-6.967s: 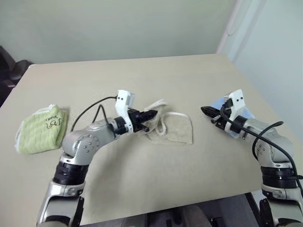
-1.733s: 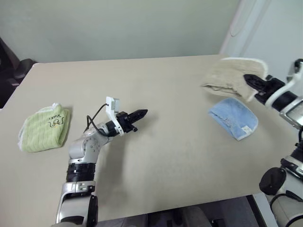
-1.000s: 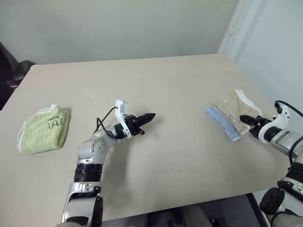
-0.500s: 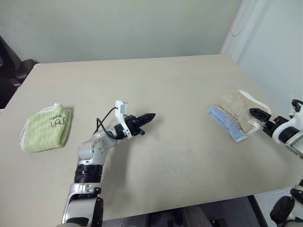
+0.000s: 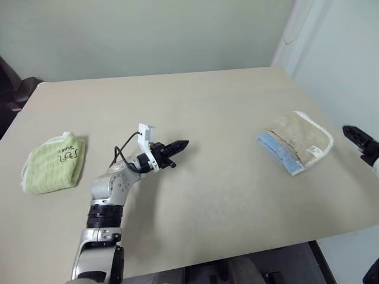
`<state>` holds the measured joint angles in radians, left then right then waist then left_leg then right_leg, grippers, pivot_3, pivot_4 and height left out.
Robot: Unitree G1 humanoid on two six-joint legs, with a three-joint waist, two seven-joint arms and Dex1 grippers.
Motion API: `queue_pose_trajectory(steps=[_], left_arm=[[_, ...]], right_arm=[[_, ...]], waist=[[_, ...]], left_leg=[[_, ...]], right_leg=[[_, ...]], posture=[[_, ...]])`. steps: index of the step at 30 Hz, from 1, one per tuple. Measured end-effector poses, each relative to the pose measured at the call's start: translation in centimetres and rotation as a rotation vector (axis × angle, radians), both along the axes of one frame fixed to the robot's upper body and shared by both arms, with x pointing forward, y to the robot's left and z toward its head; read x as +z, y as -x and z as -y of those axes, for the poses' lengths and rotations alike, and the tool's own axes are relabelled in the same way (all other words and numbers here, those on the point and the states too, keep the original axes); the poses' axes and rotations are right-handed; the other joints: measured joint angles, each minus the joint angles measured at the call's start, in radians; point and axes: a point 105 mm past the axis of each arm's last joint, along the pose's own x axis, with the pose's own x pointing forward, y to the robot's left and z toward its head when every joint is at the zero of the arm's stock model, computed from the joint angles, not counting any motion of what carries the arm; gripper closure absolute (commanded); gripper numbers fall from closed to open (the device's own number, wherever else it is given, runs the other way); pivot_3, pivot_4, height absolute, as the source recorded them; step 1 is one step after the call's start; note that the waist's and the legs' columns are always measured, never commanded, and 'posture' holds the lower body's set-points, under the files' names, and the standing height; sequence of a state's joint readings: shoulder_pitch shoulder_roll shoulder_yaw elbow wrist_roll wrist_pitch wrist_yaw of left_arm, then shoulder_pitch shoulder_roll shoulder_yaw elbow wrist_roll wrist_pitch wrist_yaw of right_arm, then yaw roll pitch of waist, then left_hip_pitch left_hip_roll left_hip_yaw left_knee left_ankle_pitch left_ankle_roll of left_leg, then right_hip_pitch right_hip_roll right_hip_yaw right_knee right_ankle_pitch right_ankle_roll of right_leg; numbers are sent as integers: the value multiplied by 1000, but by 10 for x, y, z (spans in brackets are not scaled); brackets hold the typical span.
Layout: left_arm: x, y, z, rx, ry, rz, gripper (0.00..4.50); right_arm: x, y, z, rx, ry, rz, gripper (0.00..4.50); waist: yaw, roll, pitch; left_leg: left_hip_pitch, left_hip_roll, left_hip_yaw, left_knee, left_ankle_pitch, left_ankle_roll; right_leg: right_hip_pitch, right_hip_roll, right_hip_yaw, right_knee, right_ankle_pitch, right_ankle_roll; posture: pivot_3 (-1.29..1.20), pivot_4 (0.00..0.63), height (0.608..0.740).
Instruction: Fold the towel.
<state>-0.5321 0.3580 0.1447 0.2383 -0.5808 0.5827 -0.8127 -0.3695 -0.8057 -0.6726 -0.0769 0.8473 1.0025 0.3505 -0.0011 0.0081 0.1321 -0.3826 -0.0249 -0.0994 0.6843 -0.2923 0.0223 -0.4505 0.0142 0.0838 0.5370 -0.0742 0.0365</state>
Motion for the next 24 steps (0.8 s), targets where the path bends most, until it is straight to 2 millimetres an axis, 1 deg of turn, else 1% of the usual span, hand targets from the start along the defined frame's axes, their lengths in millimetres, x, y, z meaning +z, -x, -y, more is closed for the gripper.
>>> queue_pose_trajectory(steps=[2,3,5,6,7,9,10,11,13,15,16,17,19,21,22,24], left_arm=[[0,-4,-9,40,-43,28,4500],[0,-6,-16,59,-71,45,4500],[1,-5,-24,69,-116,72,4500],[2,-4,-30,68,-149,92,4500],[4,-4,-33,71,-168,105,4500],[6,-1,-41,63,-209,128,4500],[6,-1,-42,62,-211,133,4500],[6,1,-46,63,-223,134,4500],[5,4,-56,70,-247,128,4500],[8,6,-66,76,-267,134,4500],[11,6,-70,80,-274,140,4500],[13,8,-75,82,-281,143,4500],[14,11,-84,92,-295,139,4500],[14,16,-88,80,-306,130,4500],[14,21,-91,71,-313,126,4500],[10,28,-93,64,-323,110,4500]], right_arm=[[11,-7,-32,125,117,32,15],[12,-11,-52,203,173,41,15],[7,-17,-81,308,240,32,15],[3,-21,-99,377,271,31,15],[-1,-23,-112,423,284,28,15],[-14,-28,-143,522,319,18,15],[-17,-29,-148,537,325,10,15],[-26,-31,-159,565,379,6,15],[-45,-31,-175,620,431,-11,15],[-67,-32,-184,647,446,-45,15],[-76,-31,-184,647,454,-56,15],[-82,-30,-181,641,463,-61,15],[-88,-28,-177,632,476,-65,15],[-89,-26,-174,626,469,-62,15],[-89,-25,-170,618,460,-58,15],[-87,-23,-159,586,435,-51,15]], waist=[[-5,0,0],[-7,0,0],[-8,0,0],[-10,0,0],[-9,0,0],[-7,0,0],[-3,0,0],[1,-1,-1],[5,-2,-1],[12,-2,-1],[16,-2,-1],[19,-2,-1],[19,-2,-1],[18,-2,-2],[17,-3,-2],[15,-3,-2]], left_leg=[[0,0,0,0,0,0],[0,0,0,0,0,0],[0,0,0,0,0,0],[0,0,0,0,0,0],[0,0,0,0,0,0],[-1,0,-1,0,0,0],[-1,-1,-1,0,0,0],[0,-1,-2,0,0,0],[-1,-1,-3,0,-1,1],[-2,-2,-3,0,-2,1],[-2,-3,-4,0,-2,1],[-1,-3,-4,0,-2,1],[-1,-4,-4,1,-2,1],[-1,-5,-4,1,-3,0],[-1,-5,-4,1,-3,0],[-1,-5,-4,1,-3,-1]], right_leg=[[0,1,0,0,0,0],[0,1,0,0,0,0],[0,1,0,0,0,0],[0,0,0,0,0,0],[0,0,0,0,0,0],[0,0,0,0,0,0],[0,-1,0,0,0,0],[0,-1,0,0,0,0],[0,-1,0,0,0,-2],[-1,-2,-1,0,1,-3],[-1,-3,-1,0,5,-9],[-1,-3,-1,0,5,-10],[-1,-3,0,0,5,-10],[-1,-4,0,0,3,-9],[-1,-3,0,0,1,-5],[-1,-3,0,0,1,-4]], posture=[[0,150,740],[0,150,740],[0,150,740],[0,150,740],[0,150,740],[0,150,740],[0,150,740],[0,150,740],[0,150,740],[0,150,740],[0,150,740],[0,150,740],[0,150,740],[0,150,740],[0,150,740],[0,150,740]])
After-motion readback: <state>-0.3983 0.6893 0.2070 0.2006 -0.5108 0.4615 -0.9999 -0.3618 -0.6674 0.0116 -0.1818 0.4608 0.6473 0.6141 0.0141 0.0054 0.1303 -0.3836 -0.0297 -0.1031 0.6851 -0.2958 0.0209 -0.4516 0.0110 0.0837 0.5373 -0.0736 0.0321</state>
